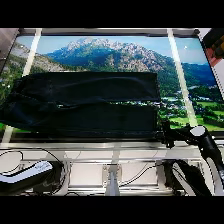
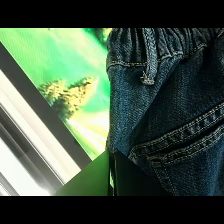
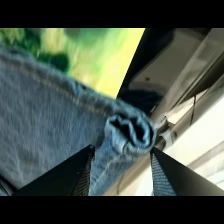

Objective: Fold the clothes and pants, and hang the long-sleeved shirts on hangers.

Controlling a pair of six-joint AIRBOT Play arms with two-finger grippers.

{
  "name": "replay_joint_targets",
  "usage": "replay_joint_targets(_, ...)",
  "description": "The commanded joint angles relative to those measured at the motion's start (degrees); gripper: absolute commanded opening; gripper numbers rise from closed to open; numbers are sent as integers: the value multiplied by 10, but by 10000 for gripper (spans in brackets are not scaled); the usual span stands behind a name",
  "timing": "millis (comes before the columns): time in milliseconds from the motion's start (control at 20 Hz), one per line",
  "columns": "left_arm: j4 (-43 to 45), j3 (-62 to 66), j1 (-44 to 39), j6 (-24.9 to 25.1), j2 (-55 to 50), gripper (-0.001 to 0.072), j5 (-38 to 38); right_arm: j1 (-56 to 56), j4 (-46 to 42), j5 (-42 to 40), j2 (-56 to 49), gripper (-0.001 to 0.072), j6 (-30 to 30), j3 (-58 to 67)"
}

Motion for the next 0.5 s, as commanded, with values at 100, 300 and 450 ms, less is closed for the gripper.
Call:
replay_joint_targets(100,0,0,0,0,0,36,0,0,2,-15,-52,392,19,0)
replay_joint_targets(300,0,0,0,0,0,36,0,0,11,-19,-60,96,-8,5)
replay_joint_targets(450,0,0,0,0,0,36,-3,0,49,-2,-59,27,-107,35)
